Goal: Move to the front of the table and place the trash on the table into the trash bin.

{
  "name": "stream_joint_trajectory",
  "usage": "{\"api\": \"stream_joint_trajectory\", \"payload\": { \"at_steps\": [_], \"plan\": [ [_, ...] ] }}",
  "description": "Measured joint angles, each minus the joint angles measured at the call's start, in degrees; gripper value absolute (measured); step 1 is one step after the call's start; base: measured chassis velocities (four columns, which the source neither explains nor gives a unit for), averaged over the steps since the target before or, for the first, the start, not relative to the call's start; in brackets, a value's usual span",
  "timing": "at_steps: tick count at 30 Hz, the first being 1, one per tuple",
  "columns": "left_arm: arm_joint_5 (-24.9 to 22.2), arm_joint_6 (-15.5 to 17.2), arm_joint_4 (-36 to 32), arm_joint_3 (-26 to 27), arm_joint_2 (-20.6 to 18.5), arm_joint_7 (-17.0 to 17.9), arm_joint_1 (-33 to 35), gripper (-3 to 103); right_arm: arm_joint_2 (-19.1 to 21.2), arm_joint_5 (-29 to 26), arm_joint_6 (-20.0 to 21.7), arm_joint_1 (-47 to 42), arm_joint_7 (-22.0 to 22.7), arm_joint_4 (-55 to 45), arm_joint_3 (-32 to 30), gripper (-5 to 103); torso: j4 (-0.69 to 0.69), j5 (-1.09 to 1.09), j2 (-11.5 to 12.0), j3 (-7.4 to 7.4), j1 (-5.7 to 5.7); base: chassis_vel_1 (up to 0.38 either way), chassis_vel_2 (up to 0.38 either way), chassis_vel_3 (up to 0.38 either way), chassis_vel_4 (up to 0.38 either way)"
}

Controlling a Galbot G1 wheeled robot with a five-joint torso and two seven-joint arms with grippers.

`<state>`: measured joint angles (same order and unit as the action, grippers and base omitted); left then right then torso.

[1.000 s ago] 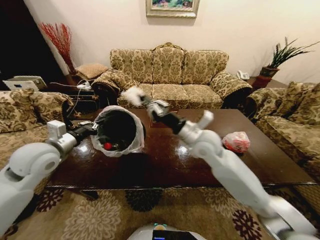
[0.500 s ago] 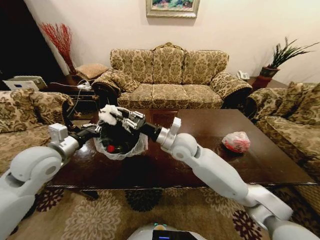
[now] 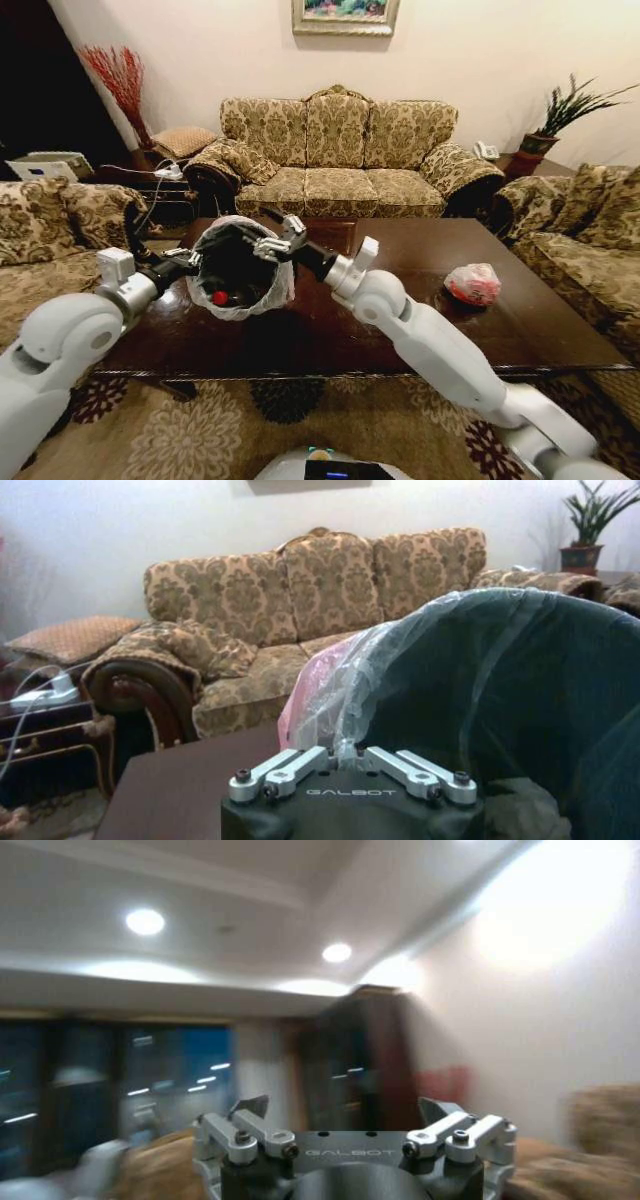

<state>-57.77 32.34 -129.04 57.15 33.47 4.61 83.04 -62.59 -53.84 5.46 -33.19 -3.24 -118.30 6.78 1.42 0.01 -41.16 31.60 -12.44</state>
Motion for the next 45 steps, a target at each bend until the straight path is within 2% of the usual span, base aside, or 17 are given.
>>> {"api": "stream_joint_trajectory", "payload": {
  "at_steps": [3, 6, 7, 9, 10, 12, 14, 16, 21, 29, 34, 40, 43, 45],
  "plan": [
    [0.07, 0.0, 0.66, 0.58, 0.13, 0.09, 0.19, 0, 1.09, 0.56, 0.77, -3.43, 3.98, -1.89, -3.65, 99, 0.0, 0.0, 0.0, 0.0, 0.0, 0.0, 0.0, 0.0, 0.0],
    [0.11, 0.0, 1.07, 2.26, 0.95, 0.22, 0.9, 0, 3.06, 4.6, 6.55, -12.85, 13.8, -5.93, -11.04, 100, 0.0, -0.01, 0.0, -0.01, 0.0, 0.0, 0.0, 0.0, 0.0],
    [0.11, 0.0, 1.07, 2.26, 0.95, 0.22, 0.9, 0, 3.06, 4.6, 6.55, -12.85, 13.8, -5.93, -11.04, 100, 0.0, -0.01, 0.0, -0.01, 0.0, 0.0, 0.0, 0.0, 0.0],
    [0.12, -0.02, 1.06, 2.42, 1.5, 0.62, 0.79, 0, 3.15, 5.19, 8.54, -18.59, 18.71, -8.02, -14.71, 100, -0.01, 0.04, 0.0, -0.01, 0.0, 0.0, 0.0, 0.0, 0.0],
    [0.15, -0.02, 0.69, 2.63, 2.14, 0.87, 0.79, 0, 2.89, 6.38, 9.0, -22.22, 20.83, -9.09, -17.42, 100, -0.02, -0.01, 0.0, -0.01, 0.0, 0.0, 0.0, 0.0, 0.0],
    [0.16, -0.02, 0.19, 2.65, 2.68, 0.93, 0.84, 0, 2.01, 8.14, 9.1, -26.2, 22.23, -10.06, -20.46, 100, -0.01, -0.02, 0.0, -0.01, 0.0, 0.0, 0.0, 0.0, 0.0],
    [0.27, -0.02, 0.12, 2.56, 2.88, 0.95, 0.84, 0, 1.48, 8.97, 9.09, -28.02, 22.65, -10.24, -22.23, 100, -0.01, -0.01, -0.01, -0.01, 0.01, 0.0, 0.0, 0.0, 0.0],
    [0.97, -0.04, 0.17, 1.35, 3.54, 1.16, 0.55, 0, -0.23, 11.5, 8.37, -34.94, 22.7, -9.65, -28.78, 100, 0.0, -0.04, 0.0, 0.0, 0.01, -0.072, -0.069, 0.094, 0.076],
    [0.99, -0.08, 0.02, 1.33, 3.46, 1.14, 0.39, 0, -1.14, 12.11, 8.06, -37.29, 22.11, -9.36, -31.85, 100, 0.0, -0.02, 0.0, 0.0, 0.01, -0.143, -0.155, 0.165, 0.162],
    [0.87, -0.18, -0.66, 1.49, 3.56, 0.93, 0.4, 0, -1.53, 12.89, 7.99, -38.22, 22.11, -8.59, -33.2, 100, 0.0, -0.01, -0.01, 0.0, 0.01, -0.278, -0.253, 0.253, 0.265],
    [0.7, -0.18, -1.23, 1.49, 3.26, 0.81, 0.32, 0, -2.08, 15.77, 7.13, -38.4, 23.31, -6.16, -33.33, 100, -0.01, -0.03, 0.0, 0.0, 0.0, -0.34, -0.315, 0.324, 0.323],
    [0.54, -0.19, -1.45, 1.49, 3.07, 0.72, 0.2, 0, -2.5, 19.35, 6.57, -35.94, 25.34, 2.32, -32.28, 100, -0.04, 0.07, -0.01, 0.0, 0.0, -0.233, -0.232, 0.207, 0.192],
    [0.54, -0.19, -1.57, 1.49, 3.32, 0.67, 0.21, 0, -2.7, 19.5, 6.57, -34.04, 25.15, 6.08, -32.02, 100, -0.05, 0.0, 0.0, 0.0, 0.0, -0.06, -0.032, 0.039, 0.011],
    [0.55, -0.26, -1.55, 1.43, 3.5, 0.67, 0.2, 0, -2.81, 19.49, 6.63, -32.01, 24.5, 10.22, -31.31, 100, 0.0, -0.05, 0.0, 0.01, 0.0, 0.0, 0.0, 0.0, 0.0]
  ]
}}
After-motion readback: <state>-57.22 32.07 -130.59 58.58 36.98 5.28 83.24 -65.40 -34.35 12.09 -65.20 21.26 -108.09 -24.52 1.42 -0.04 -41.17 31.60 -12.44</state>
